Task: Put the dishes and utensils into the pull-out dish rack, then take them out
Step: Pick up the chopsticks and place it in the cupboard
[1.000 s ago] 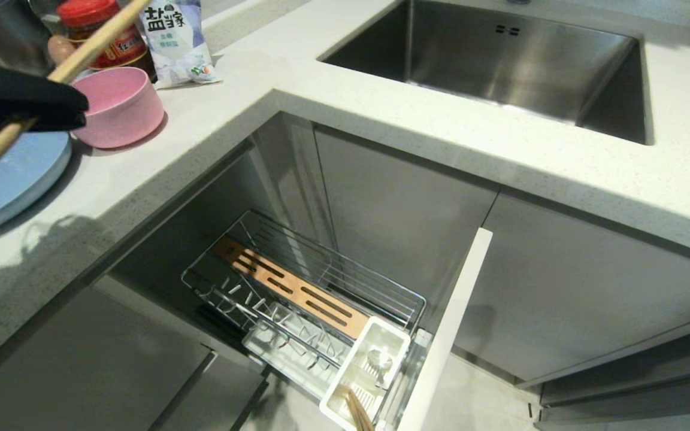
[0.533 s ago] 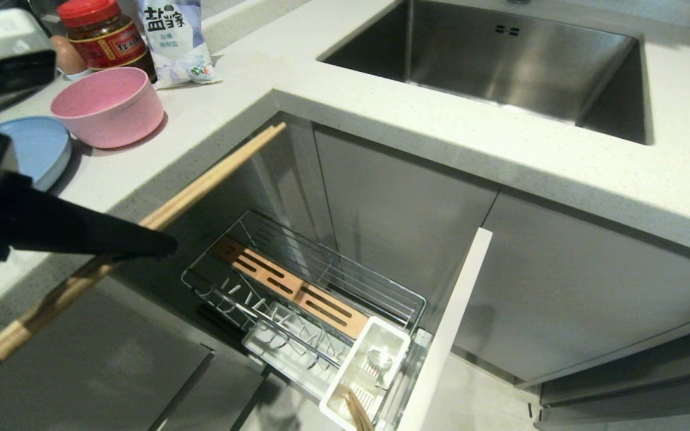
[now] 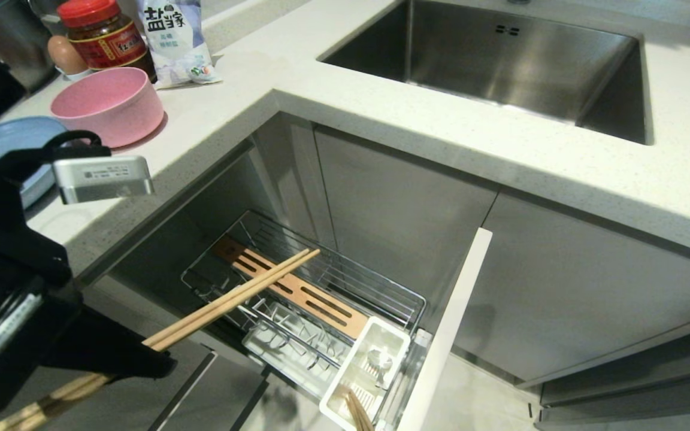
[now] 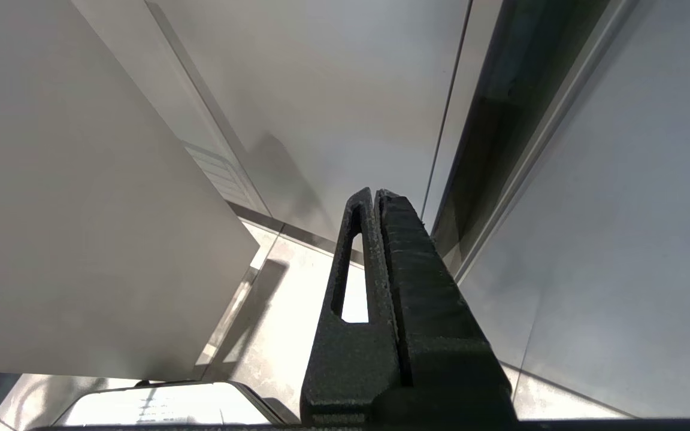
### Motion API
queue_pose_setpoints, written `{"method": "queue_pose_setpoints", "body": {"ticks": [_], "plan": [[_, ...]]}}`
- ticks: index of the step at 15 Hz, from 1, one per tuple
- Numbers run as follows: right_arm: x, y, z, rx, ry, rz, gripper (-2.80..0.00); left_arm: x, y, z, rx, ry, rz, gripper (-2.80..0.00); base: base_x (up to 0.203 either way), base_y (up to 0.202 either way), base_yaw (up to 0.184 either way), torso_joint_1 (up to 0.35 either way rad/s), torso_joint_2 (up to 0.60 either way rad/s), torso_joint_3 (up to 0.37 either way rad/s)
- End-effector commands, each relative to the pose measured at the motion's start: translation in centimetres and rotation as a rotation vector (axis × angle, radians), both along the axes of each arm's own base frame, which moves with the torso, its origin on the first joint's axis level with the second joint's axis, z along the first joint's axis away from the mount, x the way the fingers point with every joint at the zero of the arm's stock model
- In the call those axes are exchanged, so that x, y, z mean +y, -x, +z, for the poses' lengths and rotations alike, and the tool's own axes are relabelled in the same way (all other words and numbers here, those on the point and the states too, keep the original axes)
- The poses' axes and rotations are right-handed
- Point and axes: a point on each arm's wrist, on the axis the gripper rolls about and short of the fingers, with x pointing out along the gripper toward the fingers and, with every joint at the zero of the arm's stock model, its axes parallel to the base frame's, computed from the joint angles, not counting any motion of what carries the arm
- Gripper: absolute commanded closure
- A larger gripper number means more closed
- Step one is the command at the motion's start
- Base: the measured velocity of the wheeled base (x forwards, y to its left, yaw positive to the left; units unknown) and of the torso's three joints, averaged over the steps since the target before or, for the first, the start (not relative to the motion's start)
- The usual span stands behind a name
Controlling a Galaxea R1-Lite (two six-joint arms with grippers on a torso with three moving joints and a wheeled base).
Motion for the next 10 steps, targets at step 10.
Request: {"method": "queue_pose_setpoints", "body": {"ticks": [10], "plan": [[0.0,0.0,0.0,-0.005,-0.001,0.000,0.00,-3.5,-2.8,-7.5,0.133,-0.396,-0.180,0.00,0.000,0.000,0.000,0.000,0.00,0.000]]}}
